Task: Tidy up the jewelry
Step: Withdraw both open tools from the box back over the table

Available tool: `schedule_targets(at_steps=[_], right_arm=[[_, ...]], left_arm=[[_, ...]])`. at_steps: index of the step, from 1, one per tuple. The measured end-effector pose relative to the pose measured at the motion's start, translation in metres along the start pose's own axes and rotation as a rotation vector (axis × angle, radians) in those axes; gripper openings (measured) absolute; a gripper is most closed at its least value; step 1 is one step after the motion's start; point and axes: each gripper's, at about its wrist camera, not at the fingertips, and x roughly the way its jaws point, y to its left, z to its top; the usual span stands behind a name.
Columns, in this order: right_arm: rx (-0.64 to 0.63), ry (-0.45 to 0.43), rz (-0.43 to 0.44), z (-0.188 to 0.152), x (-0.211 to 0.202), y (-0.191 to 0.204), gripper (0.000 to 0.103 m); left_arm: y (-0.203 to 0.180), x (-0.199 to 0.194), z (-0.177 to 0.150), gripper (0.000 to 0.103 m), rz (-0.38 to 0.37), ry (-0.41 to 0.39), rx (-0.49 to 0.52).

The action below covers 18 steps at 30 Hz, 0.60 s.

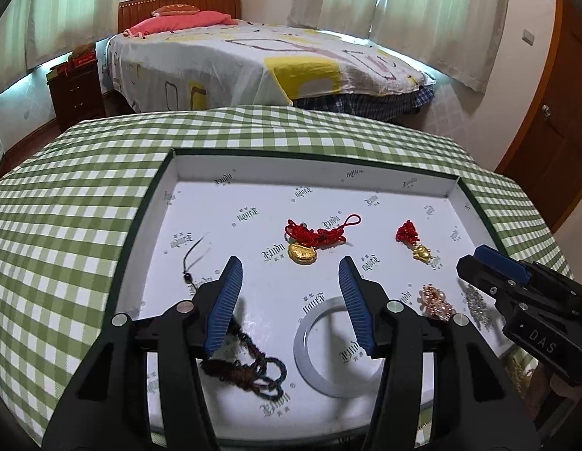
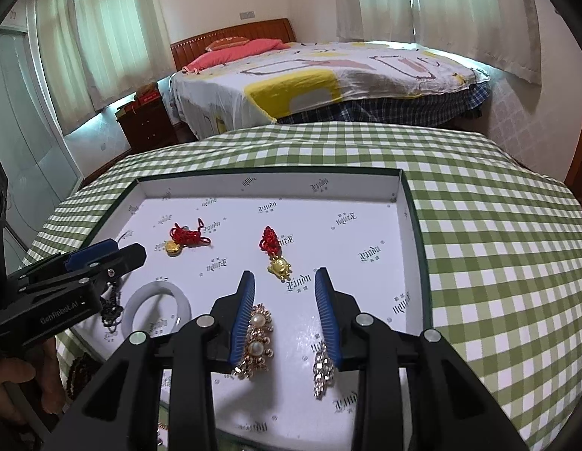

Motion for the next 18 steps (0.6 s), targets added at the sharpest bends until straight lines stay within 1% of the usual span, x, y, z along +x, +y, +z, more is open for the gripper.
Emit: schedule_targets(at_steps=[8,18], right_arm=[[0.005,-0.038,-0.003,-0.011,-0.03,0.002,0.034],[0.013,-0.026,-0.019,-0.039,-0.052,0.003,0.034]], left_arm=[[0.005,-0.036,-0.008,0.052,0.002,-0.051,-0.015],[0.001,-0.068,-0.038,0.052,0.009,-0.052,-0.023]])
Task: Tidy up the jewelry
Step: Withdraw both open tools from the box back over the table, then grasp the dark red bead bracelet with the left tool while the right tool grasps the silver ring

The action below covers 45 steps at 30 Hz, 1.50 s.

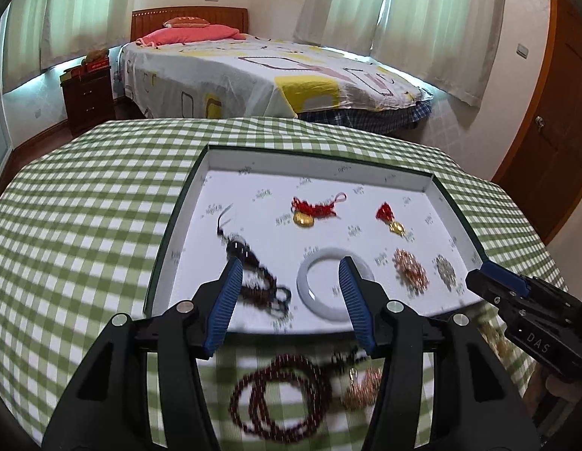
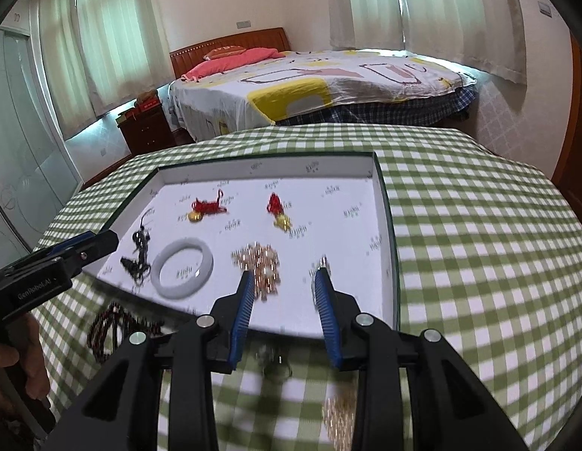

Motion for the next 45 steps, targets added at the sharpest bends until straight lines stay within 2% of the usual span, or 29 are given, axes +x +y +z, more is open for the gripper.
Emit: schedule_targets(at_steps=[15,34,41,45], right_arm=[[-0.001,0.042,-0.013,-0.04,-0.018,0.003,0.034],[-0.06,0.126,-0.029,-0.042,0.018,0.017,0.034],[-0.099,0.127,-0.045,-0.043,0.018,0.022,0.034],[-0.119,0.127,-0.045,-0.045,0.015,0.024,0.02]], left_arm=[[0.006,-0.03,-0.043,0.052,0.034,-0.005,-0.007],[0.016,-0.027,-0.059,0.052,0.043,0.024,-0.03],[0.015,-0.024,-0.061,0.052,0.041,0.03,-0.032],[0.015,-0.023,-0.062,0.052,0.04,0.033,-0.034]])
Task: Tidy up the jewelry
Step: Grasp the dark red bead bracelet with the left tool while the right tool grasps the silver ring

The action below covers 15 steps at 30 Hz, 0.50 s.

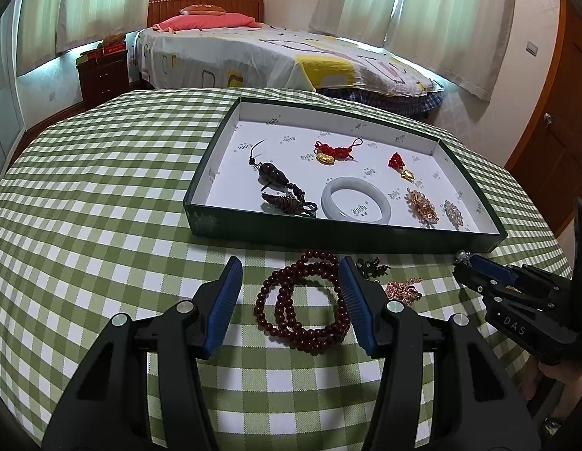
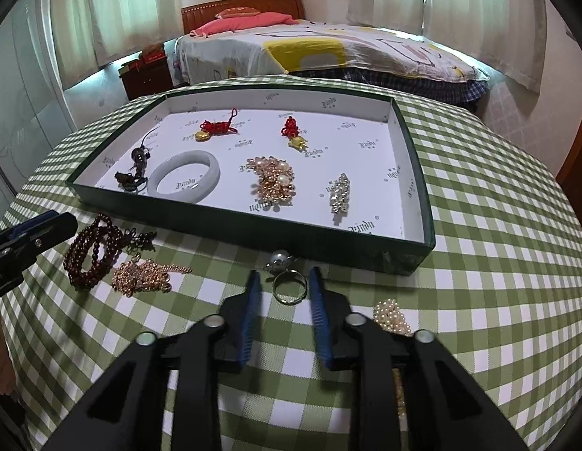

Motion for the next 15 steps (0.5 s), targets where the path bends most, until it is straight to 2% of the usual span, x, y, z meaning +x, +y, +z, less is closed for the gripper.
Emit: schedule_targets(at_steps=[15], right_arm=[[0.013,-0.02,0.021,-0.013,-0.02,0.003,0.019]], left_arm=[[-0.005,0.007,-0.007,0.054,-0.018,0.024,0.0]])
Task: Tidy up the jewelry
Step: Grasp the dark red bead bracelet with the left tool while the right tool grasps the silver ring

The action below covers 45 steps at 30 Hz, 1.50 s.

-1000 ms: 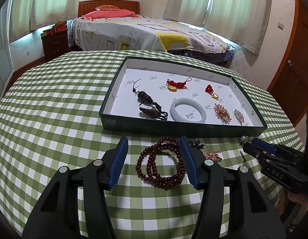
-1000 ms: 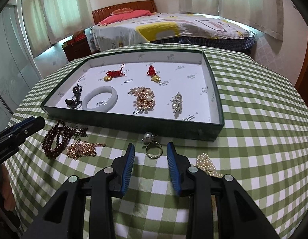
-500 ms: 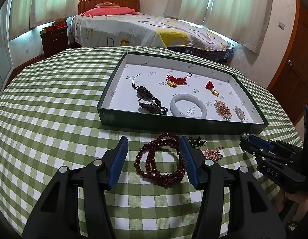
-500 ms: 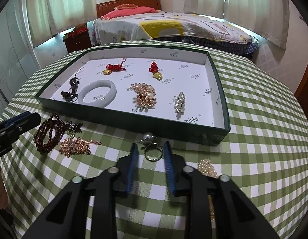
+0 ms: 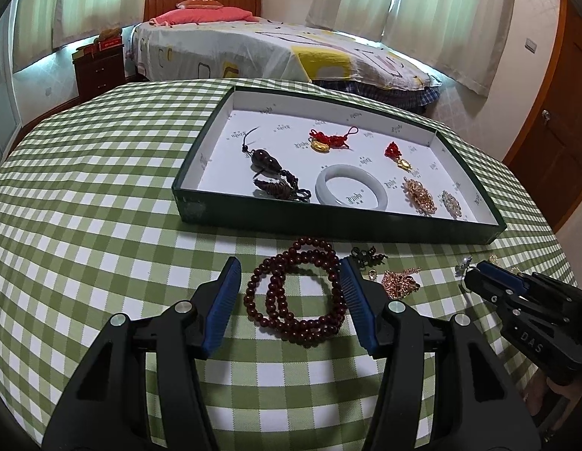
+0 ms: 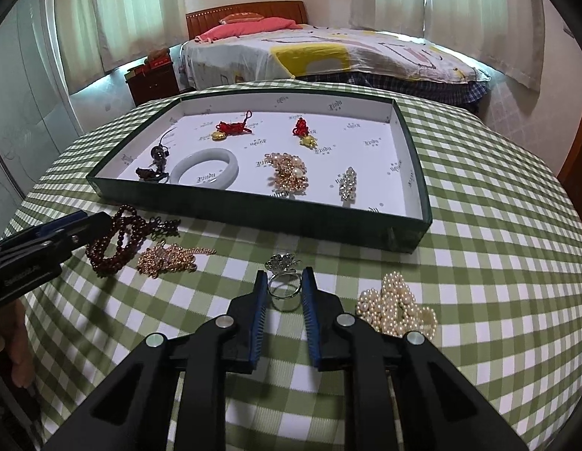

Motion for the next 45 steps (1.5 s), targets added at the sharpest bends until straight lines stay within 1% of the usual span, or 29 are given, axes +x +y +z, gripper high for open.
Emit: schedule_targets(at_steps=[2,3,7,10,16,20,23,25,26,28,29,31,32,33,37,39,41,43,45], right_arm=[[0.0,0.0,0.003,-0.001,-0.001,0.0,0.019],[0.001,0.0,0.005,-0.001,-0.001,0.0,0.019],[0.005,0.005,0.012,-0.002,0.0,-0.001,0.019],[0.01,0.011,0.019,-0.002,0.002,-0.003,0.019],[0.018,0.015,0.03,-0.004,0.004,-0.003,0.019],[0.019,0.014,0.031,-0.004,0.004,-0.003,0.019],[0.019,0.014,0.03,-0.004,0.004,-0.003,0.019],[0.019,0.013,0.03,-0.004,0.004,-0.004,0.019],[0.02,0.012,0.031,-0.003,0.004,-0.004,0.019],[0.019,0.008,0.029,-0.004,0.004,-0.004,0.019],[0.018,0.005,0.027,-0.004,0.004,-0.003,0.019],[0.015,0.001,0.025,-0.005,0.004,-0.003,0.019],[0.014,-0.002,0.023,-0.005,0.003,-0.002,0.019],[0.012,-0.005,0.022,-0.005,0.003,-0.002,0.019],[0.006,-0.021,0.015,-0.008,0.003,-0.001,0.019],[0.005,-0.027,0.013,-0.008,0.003,-0.001,0.019],[0.006,-0.035,0.011,-0.009,0.003,-0.001,0.019],[0.011,-0.042,0.011,-0.01,0.002,-0.002,0.019],[0.017,-0.044,0.013,-0.009,0.002,-0.003,0.019]], left_arm=[[-0.002,0.002,0.0,0.056,-0.007,0.003,0.004],[-0.002,0.002,0.0,0.06,-0.006,0.004,0.008],[-0.007,0.01,-0.002,0.061,-0.008,0.026,0.027],[-0.009,0.017,-0.004,0.065,0.005,0.044,0.039],[-0.01,0.019,-0.003,0.068,0.009,0.048,0.053],[-0.01,0.019,-0.003,0.068,-0.003,0.046,0.05],[-0.01,0.019,-0.002,0.063,-0.002,0.044,0.05],[-0.01,0.019,-0.003,0.056,0.003,0.044,0.058],[-0.011,0.019,-0.003,0.054,0.004,0.045,0.063],[-0.012,0.019,-0.004,0.046,0.016,0.045,0.075],[-0.013,0.019,-0.004,0.044,0.018,0.045,0.078],[-0.013,0.019,-0.004,0.032,0.024,0.044,0.085],[-0.013,0.019,-0.004,0.029,0.028,0.044,0.087],[-0.013,0.019,-0.004,0.024,0.028,0.044,0.087],[-0.013,0.018,-0.005,0.021,0.027,0.043,0.086],[-0.013,0.018,-0.005,0.016,0.015,0.04,0.092],[-0.013,0.017,-0.005,0.015,0.013,0.034,0.094],[-0.013,0.014,-0.005,0.011,0.007,0.021,0.096],[-0.013,0.013,-0.005,0.011,0.005,0.019,0.099]])
